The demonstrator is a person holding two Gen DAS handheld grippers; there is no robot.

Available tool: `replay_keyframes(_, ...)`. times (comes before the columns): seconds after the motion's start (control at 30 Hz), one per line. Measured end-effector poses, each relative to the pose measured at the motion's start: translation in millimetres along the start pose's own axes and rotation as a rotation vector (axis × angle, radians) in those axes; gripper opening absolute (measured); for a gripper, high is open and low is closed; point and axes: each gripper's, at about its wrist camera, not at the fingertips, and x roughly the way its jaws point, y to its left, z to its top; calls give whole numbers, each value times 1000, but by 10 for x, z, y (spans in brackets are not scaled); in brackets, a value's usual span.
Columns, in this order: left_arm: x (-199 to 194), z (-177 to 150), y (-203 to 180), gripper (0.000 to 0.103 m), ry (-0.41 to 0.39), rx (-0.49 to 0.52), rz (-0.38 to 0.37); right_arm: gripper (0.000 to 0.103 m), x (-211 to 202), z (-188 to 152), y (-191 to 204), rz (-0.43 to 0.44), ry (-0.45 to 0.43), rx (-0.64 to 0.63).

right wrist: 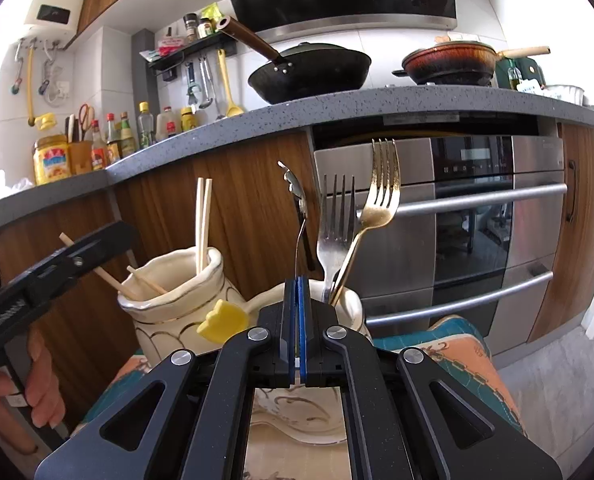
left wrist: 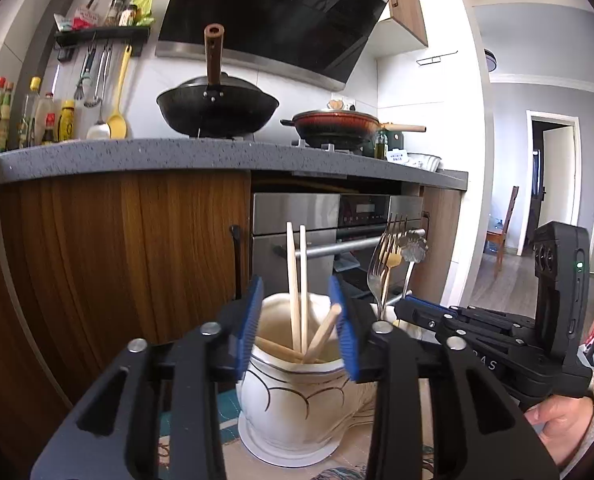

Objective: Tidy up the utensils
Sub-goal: 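Lift the chopstick and spoon and lower them into the white holder pots, then open both tools to release the utensils and withdraw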

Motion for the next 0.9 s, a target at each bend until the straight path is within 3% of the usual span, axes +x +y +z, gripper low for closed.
replay_keyframes(0.17, -52, 37, 29, 56, -18, -12, 13, 5, 20, 3, -33, -9, 10, 5)
replay_keyframes(0.27, -70, 44, 61, 58, -15, -15, 44, 30, -26, 17, -37, -9, 3, 13)
replay_keyframes(0.37, -144, 18, 111, 69, -15, -37, 70, 39, -118, 22, -13, -16, -18, 11)
replay_keyframes(0.53, -311, -71, 151, 74, 2, -40, 118, 58, -328, -41, 41, -21, -41, 1)
replay_keyframes(0.73, -502, -274, 220, 76, 100, -80, 155, 73, -604, -175, 87, -22, -24, 7)
replay_keyframes(0.9, -649, -470, 279, 76, 198, -109, 189, 79, -720, -306, 137, -7, 66, 19)
